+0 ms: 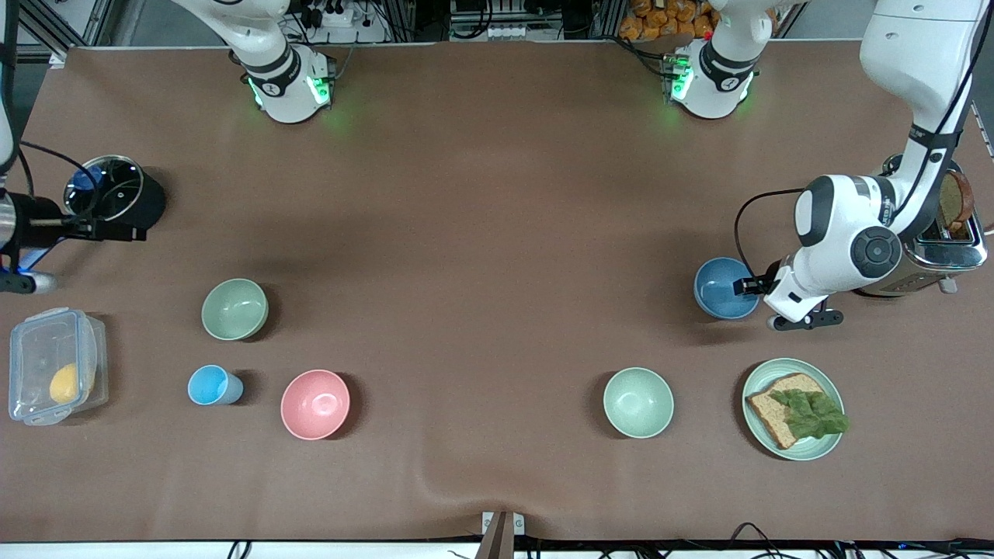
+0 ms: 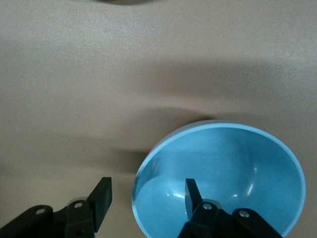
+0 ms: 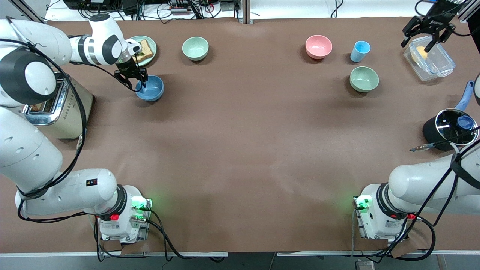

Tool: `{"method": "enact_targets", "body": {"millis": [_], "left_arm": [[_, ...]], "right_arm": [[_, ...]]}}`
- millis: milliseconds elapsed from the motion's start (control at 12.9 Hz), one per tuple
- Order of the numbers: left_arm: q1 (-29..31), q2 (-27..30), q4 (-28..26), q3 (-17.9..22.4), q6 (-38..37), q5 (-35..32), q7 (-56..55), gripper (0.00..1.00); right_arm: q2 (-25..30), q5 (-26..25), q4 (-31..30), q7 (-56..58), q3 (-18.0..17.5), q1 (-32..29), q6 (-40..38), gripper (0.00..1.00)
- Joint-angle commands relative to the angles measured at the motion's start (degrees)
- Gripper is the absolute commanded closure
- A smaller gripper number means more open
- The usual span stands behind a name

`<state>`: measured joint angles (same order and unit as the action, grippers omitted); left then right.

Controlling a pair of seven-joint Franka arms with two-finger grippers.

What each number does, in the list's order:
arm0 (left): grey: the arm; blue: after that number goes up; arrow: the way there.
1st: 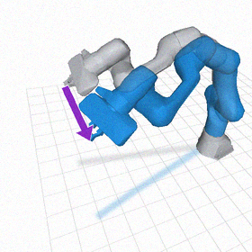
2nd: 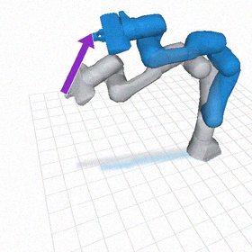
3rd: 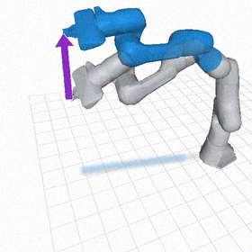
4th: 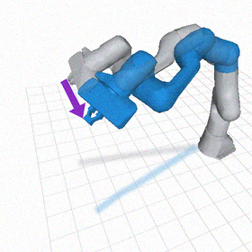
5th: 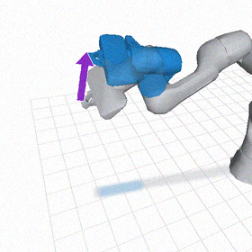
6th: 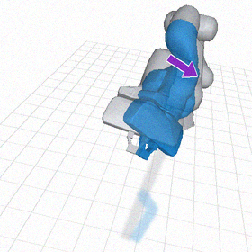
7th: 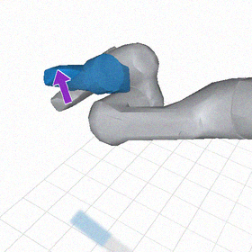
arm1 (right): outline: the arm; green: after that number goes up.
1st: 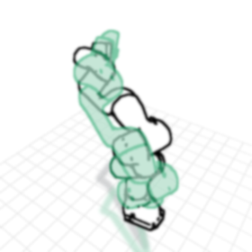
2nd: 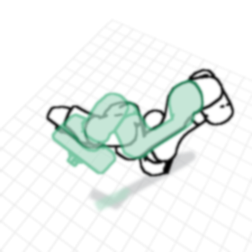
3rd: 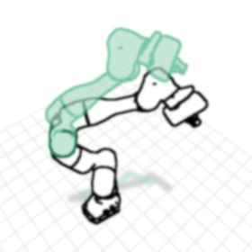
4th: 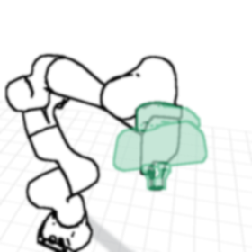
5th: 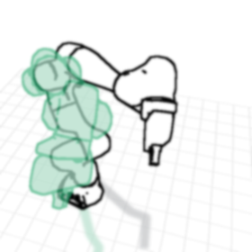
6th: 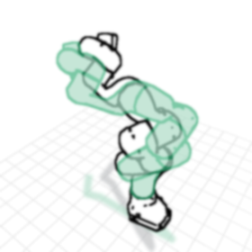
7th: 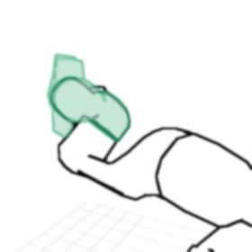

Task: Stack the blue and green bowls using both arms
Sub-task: 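Lower the left gripper onto the light blue bowl rim and grasp it, then reach the right gripper to the pale green bowl and grasp its rim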

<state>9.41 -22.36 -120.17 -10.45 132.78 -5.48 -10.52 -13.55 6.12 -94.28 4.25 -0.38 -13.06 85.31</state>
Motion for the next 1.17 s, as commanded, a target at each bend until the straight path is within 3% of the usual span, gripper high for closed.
{"method": "enact_targets", "body": {"millis": [0, 311, 622, 933, 1011, 1089], "left_arm": [[0.3, -0.4, -0.3, -0.3, 1.4, -1.1, 0.0, 0.38], [0.2, -0.7, -0.2, -0.3, 1.7, -1.1, -0.3, 0.49], [0.1, -0.7, -0.1, -0.3, 1.7, -1.1, -0.3, 0.61], [0.0, -0.8, -0.1, -0.3, 1.7, -1.1, -0.4, 0.94], [0.0, -0.8, -0.1, -0.3, 1.7, -1.1, -0.4, 1.0], [0.0, -0.8, 0.0, -0.4, 1.7, -1.1, -0.4, 1.0]], "right_arm": [[-4.9, 0.9, -0.2, 2.8, -1.0, -2.3, 2.7, 0.0], [-8.8, 1.0, -6.8, 9.8, -1.0, -3.9, 14.9, 0.0], [-13.6, 1.3, -6.8, 10.2, -1.1, -3.9, 16.2, 0.0], [-17.8, 4.3, -6.6, 10.2, -1.2, -3.3, 18.2, 0.0], [-19.0, 4.8, -6.6, 10.2, -1.3, -3.1, 19.4, 0.0], [-19.8, 4.8, -6.6, 10.2, -1.3, -2.9, 20.5, 0.0]]}}
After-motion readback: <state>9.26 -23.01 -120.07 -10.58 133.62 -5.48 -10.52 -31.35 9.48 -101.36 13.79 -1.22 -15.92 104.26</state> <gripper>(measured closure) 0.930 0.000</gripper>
